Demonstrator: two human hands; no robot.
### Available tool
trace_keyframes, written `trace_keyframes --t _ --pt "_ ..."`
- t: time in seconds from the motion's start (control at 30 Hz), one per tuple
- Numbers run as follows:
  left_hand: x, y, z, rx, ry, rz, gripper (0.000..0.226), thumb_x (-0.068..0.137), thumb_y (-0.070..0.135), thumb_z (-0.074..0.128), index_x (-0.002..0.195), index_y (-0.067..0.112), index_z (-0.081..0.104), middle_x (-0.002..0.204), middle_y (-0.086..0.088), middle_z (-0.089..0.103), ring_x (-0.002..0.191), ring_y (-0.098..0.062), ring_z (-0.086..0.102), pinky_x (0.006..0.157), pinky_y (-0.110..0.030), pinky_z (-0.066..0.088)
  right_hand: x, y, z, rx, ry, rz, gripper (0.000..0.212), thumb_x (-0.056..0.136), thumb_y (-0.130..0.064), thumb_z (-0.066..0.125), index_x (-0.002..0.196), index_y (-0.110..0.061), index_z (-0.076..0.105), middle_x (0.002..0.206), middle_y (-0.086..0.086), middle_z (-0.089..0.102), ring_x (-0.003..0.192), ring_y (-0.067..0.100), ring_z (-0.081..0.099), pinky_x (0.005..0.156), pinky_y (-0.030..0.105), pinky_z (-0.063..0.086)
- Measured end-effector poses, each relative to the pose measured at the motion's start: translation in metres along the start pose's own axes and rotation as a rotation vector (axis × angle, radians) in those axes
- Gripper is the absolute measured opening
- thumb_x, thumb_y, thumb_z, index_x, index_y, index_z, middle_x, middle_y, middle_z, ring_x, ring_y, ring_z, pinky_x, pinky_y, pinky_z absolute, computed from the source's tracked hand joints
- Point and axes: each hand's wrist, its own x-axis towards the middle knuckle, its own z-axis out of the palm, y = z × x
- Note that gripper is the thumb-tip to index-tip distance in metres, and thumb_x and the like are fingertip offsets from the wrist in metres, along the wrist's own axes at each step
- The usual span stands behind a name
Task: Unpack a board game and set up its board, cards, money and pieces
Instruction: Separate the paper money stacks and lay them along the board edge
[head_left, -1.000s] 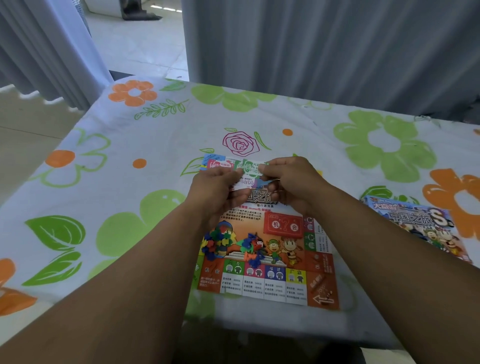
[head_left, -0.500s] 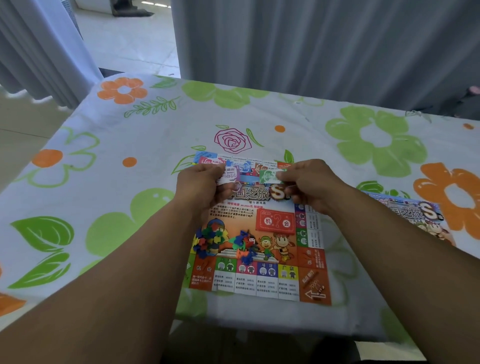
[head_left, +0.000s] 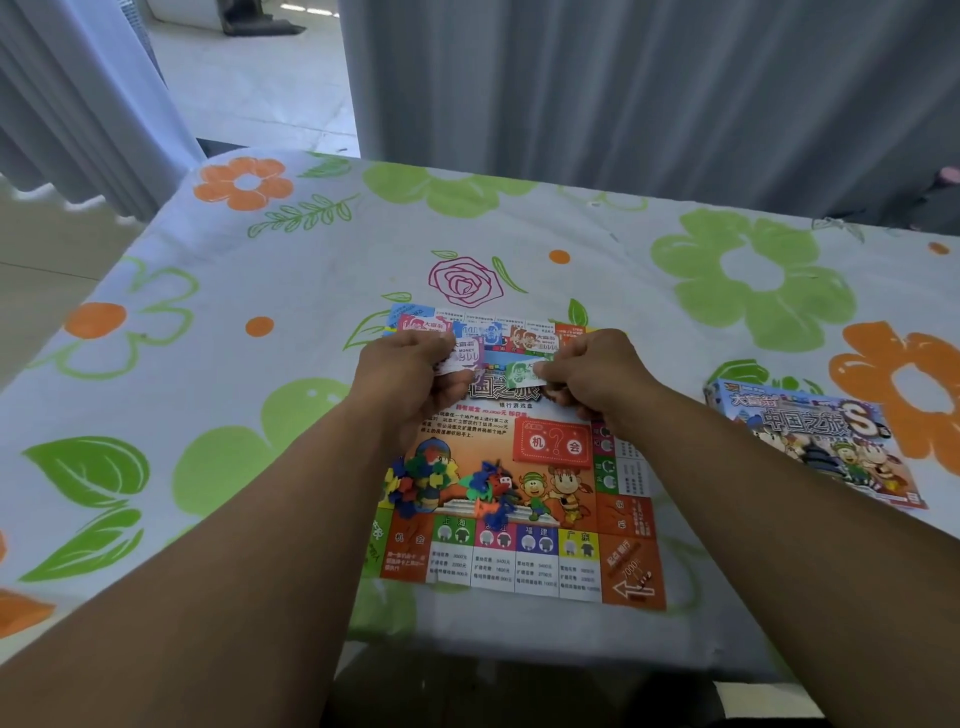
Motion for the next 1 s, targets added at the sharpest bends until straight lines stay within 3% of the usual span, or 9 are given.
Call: trace_keyframes --t 0.1,0.17,0.23,0.33,0.47,0.67,0.73,0.83,1.0 --pt "0.000 -0.002 0.003 0.004 -0.036 -0.001 0.015 0.097 0.013 0.062 0.108 0.005 0.064 0.092 -0.012 0.068 0.061 -0.016 0.069 0.055 -0.024 0.057 0.004 0.002 0.001 -0.065 0.029 -0.035 0.023 0.086 -0.015 0.077 0.085 0.007 0.069 0.069 0.017 0.068 0.054 0.023 0.059 0.049 0.031 0.045" --pt "-0.001 -0.002 0.004 0.010 -0.064 0.006 0.014 0.096 0.013 0.063 0.108 0.006 0.065 0.090 -0.011 0.066 0.062 -0.016 0.069 0.058 -0.025 0.058 0.008 0.003 0.001 -0.153 0.076 -0.051 0.025 0.082 -0.017 0.079 0.085 0.006 0.071 0.079 0.017 0.072 0.068 0.028 0.067 0.063 0.041 0.056" --pt "-0.001 -0.003 0.004 0.019 -0.093 0.008 0.014 0.096 0.013 0.063 0.109 0.007 0.065 0.090 -0.009 0.064 0.064 -0.016 0.070 0.060 -0.025 0.058 0.008 0.002 0.001 -0.239 0.118 -0.061 0.023 0.081 -0.016 0.077 0.086 0.005 0.072 0.085 0.016 0.072 0.073 0.025 0.065 0.071 0.041 0.055" --pt "-0.003 -0.003 0.004 0.028 -0.114 0.000 0.011 0.095 0.012 0.064 0.104 0.007 0.066 0.094 -0.012 0.063 0.067 -0.018 0.071 0.061 -0.026 0.058 0.002 -0.005 0.003 -0.202 0.119 -0.151 0.028 0.086 -0.023 0.075 0.086 0.005 0.071 0.084 0.018 0.071 0.068 0.024 0.065 0.061 0.036 0.050" --pt "-0.005 -0.004 0.007 0.029 -0.102 0.010 0.007 0.094 0.014 0.066 0.096 0.007 0.065 0.093 -0.014 0.065 0.067 -0.019 0.070 0.059 -0.025 0.058 -0.015 -0.022 0.011 0.072 -0.120 -0.236 0.043 0.088 -0.043 0.072 0.090 0.000 0.069 0.076 0.007 0.067 0.050 0.015 0.054 0.044 0.026 0.041" --pt "-0.006 0.000 0.011 -0.054 -0.074 -0.047 0.021 0.098 0.023 0.061 0.109 0.005 0.064 0.082 -0.012 0.074 0.067 -0.021 0.071 0.063 -0.030 0.061 -0.016 -0.023 0.017 0.098 -0.150 -0.258 0.021 0.086 -0.014 0.078 0.094 0.001 0.065 0.067 0.009 0.063 0.049 0.012 0.059 0.044 0.027 0.048" --pt "-0.007 0.002 0.011 -0.107 -0.071 -0.080 0.020 0.098 0.017 0.054 0.110 0.002 0.062 0.075 -0.012 0.073 0.068 -0.023 0.072 0.065 -0.032 0.061 -0.013 -0.022 0.015 0.132 -0.149 -0.234 0.014 0.088 -0.013 0.076 0.090 -0.004 0.065 0.073 0.010 0.066 0.050 0.013 0.060 0.045 0.027 0.048" --pt "-0.008 0.003 0.011 -0.130 -0.065 -0.081 0.014 0.092 0.002 0.047 0.102 -0.001 0.057 0.080 -0.013 0.062 0.070 -0.027 0.073 0.065 -0.032 0.061 -0.009 -0.019 0.014 0.151 -0.144 -0.204 0.012 0.091 -0.014 0.073 0.094 -0.005 0.065 0.081 0.012 0.070 0.050 0.012 0.060 0.045 0.026 0.047" --pt "-0.009 0.003 0.009 -0.052 -0.061 -0.056 0.023 0.095 -0.007 0.045 0.096 0.011 0.058 0.084 -0.013 0.064 0.072 -0.024 0.073 0.070 -0.033 0.062 -0.008 -0.017 0.013 0.160 -0.133 -0.196 0.011 0.092 -0.016 0.072 0.097 -0.009 0.065 0.086 0.013 0.070 0.054 0.014 0.060 0.046 0.027 0.049"
